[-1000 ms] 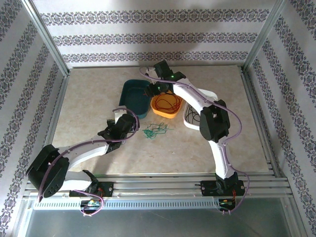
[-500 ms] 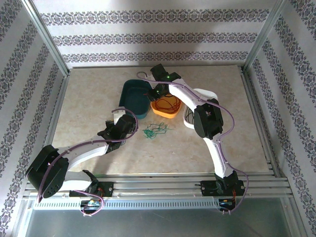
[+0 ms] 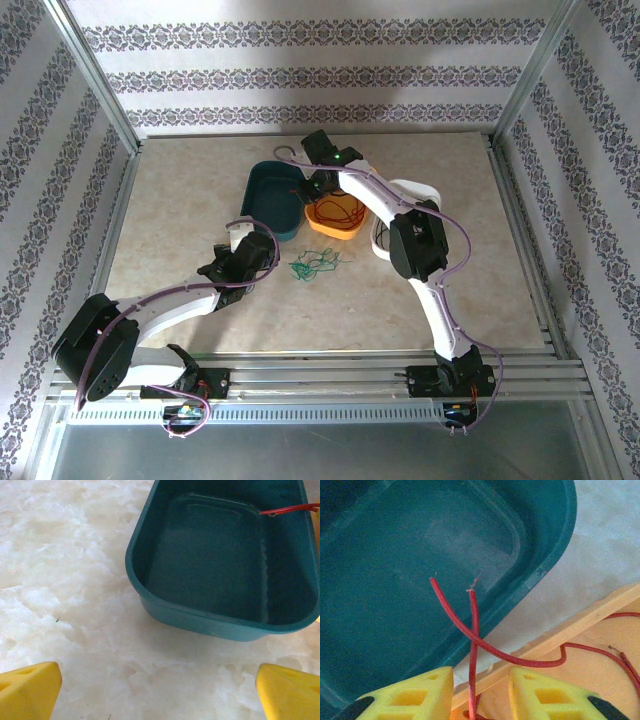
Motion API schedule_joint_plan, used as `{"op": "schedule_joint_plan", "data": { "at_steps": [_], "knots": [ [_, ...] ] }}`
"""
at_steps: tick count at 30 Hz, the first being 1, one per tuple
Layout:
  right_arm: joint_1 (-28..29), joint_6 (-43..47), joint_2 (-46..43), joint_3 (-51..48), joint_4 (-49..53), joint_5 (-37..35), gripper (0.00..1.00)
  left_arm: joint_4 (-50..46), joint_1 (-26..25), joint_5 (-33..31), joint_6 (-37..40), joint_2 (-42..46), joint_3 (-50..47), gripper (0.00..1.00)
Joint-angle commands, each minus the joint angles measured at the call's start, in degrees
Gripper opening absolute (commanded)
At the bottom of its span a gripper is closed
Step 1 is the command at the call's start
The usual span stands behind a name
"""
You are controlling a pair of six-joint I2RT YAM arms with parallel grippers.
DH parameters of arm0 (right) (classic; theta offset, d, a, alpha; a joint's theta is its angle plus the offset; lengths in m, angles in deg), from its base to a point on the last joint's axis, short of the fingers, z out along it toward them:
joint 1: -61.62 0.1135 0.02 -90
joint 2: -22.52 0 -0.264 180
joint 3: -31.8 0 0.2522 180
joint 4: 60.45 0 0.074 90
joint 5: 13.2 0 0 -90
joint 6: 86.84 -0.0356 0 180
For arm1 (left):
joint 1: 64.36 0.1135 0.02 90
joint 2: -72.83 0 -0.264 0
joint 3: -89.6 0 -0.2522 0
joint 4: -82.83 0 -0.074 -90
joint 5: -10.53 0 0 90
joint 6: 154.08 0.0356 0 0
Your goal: Untangle the cables
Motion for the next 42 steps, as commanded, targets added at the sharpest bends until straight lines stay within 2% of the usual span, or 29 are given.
{"op": "schedule_joint_plan", "data": {
  "at_steps": [1, 11, 17, 20, 30, 42],
  "knots": [
    [0.82, -0.51, 0.77, 0.35, 0.04, -1.1, 0.33, -2.06, 0.74, -1.19, -1.22, -0.21, 1.12, 0.99],
    [0.86, -0.65, 1.56, 0.6, -0.91, -1.68, 0.24, -2.54, 0.74, -0.81, -1.24, -0.69, 1.73, 0.99],
    [0.55, -0.99, 1.01, 0.39, -1.1, -2.02, 0.09, -2.75, 0.72, -0.83, -0.96, -0.8, 2.0, 0.99],
    [0.25, -1.95, -0.78, -1.18, -2.84, -1.94, 0.05, -2.76, 0.74, -0.7, -1.22, -0.85, 2.13, 0.99],
    [-2.84, -8.03, -12.83, -14.27, -16.15, -2.35, 0.01, -3.03, 0.74, 0.0, -0.78, -1.08, 2.88, 0.99],
    [-9.74, -13.72, -23.96, -32.57, -24.62, -10.35, 0.0, -2.95, 0.74, 0.88, 0.01, -1.67, 3.58, 0.99]
  ]
}}
